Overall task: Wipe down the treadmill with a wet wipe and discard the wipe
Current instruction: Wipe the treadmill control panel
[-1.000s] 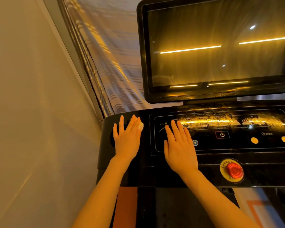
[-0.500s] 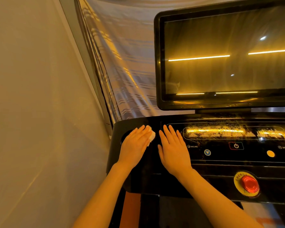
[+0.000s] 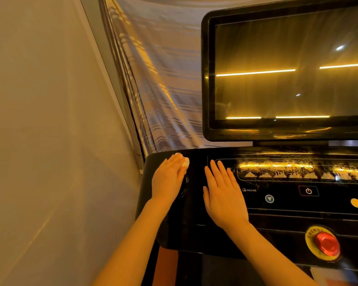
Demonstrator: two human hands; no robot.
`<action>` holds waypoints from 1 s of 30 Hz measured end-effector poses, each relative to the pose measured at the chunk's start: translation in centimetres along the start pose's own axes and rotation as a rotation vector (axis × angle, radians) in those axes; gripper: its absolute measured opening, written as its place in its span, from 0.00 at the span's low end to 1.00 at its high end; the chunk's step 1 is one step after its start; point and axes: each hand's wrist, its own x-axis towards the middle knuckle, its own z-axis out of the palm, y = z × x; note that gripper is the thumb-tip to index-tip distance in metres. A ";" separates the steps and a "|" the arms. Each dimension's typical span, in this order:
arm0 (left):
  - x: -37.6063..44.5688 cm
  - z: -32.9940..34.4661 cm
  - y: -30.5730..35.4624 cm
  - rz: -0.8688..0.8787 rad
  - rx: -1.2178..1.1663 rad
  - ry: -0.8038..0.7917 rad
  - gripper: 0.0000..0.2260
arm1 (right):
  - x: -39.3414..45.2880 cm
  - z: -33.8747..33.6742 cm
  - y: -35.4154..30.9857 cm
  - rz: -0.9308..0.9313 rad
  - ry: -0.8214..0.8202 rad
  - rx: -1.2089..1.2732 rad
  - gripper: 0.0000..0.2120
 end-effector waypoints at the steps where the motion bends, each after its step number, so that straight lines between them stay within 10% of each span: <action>1: 0.1 0.1 -0.3 -0.039 0.000 0.013 0.17 | 0.0 0.0 0.0 0.001 0.001 -0.004 0.28; 30: 0.1 -1.7 -9.3 0.059 -0.295 -0.215 0.22 | 2.5 0.8 -2.5 -0.099 -0.073 -0.013 0.30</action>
